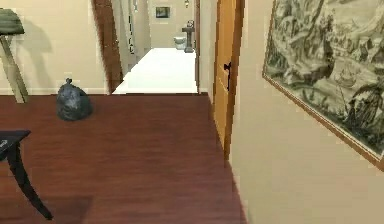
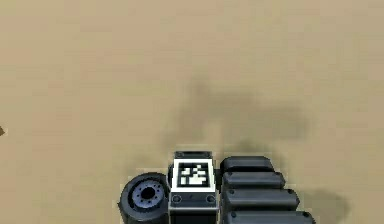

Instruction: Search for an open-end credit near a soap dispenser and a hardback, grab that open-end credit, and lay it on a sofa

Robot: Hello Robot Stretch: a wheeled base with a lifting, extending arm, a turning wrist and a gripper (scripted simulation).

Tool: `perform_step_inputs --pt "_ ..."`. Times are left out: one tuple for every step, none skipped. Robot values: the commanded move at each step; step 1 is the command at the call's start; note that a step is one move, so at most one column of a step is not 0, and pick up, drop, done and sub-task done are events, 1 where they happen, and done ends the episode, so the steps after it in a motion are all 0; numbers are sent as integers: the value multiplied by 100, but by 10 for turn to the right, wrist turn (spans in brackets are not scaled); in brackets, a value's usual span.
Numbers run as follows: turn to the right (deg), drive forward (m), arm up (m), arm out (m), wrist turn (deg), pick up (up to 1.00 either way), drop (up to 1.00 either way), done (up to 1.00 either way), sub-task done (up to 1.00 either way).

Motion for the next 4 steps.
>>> perform_step_inputs --pt "0 75 0 0 0 0 0 0 0" --pt "-450 0 0 0 0 0 0 0 0" --pt "0 100 0 0 0 0 0 0 0" --pt "-90 0 0 0 0 0 0 0 0"
